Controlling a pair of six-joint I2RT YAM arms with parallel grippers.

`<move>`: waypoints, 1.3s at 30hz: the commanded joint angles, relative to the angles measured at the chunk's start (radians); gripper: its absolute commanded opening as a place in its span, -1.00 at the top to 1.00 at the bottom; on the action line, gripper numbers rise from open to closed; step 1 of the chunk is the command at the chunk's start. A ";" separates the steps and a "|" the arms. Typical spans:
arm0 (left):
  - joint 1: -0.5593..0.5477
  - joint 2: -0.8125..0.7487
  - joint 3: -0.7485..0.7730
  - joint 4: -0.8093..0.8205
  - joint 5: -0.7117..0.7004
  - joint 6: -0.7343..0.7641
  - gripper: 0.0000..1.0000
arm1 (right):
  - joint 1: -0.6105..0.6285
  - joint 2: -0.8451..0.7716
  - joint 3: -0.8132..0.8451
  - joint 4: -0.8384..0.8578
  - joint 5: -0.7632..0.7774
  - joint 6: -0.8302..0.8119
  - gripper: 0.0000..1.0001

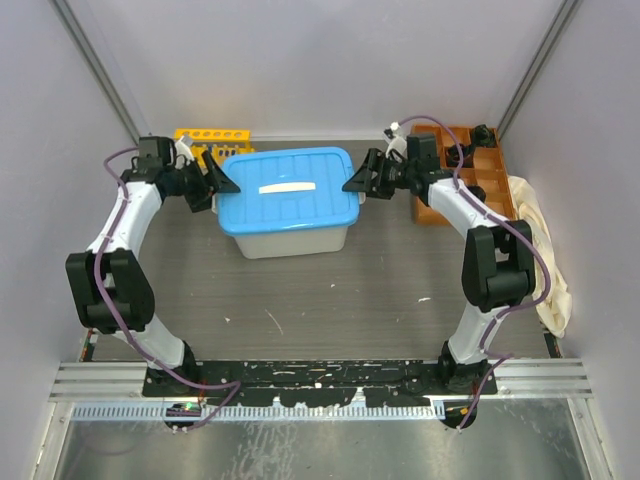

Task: Organize the chemistry lab equipment
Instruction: Close the lid of the storage box.

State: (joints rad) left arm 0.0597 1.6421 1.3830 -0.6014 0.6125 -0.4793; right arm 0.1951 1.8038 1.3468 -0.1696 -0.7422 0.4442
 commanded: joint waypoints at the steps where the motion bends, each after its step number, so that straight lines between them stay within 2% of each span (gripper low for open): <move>1: -0.044 -0.050 0.068 -0.020 0.049 0.006 -0.46 | 0.037 -0.061 0.056 -0.043 0.040 -0.056 -0.28; 22: -0.206 -0.046 0.289 -0.231 -0.151 0.093 -0.44 | 0.168 -0.077 0.212 -0.242 0.240 -0.157 -0.21; 29: -0.209 -0.049 0.262 -0.251 -0.181 0.113 -0.43 | 0.180 -0.080 0.227 -0.251 0.259 -0.155 -0.13; 34: -0.210 -0.040 0.237 -0.248 -0.202 0.118 -0.42 | 0.183 -0.083 0.225 -0.252 0.264 -0.153 0.05; 39: -0.214 -0.030 0.230 -0.263 -0.248 0.125 -0.34 | 0.192 -0.093 0.214 -0.254 0.283 -0.155 0.07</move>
State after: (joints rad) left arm -0.1036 1.6424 1.5967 -0.9352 0.2787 -0.3515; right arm 0.3225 1.7771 1.5284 -0.4549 -0.3866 0.2901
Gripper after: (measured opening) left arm 0.697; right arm 0.547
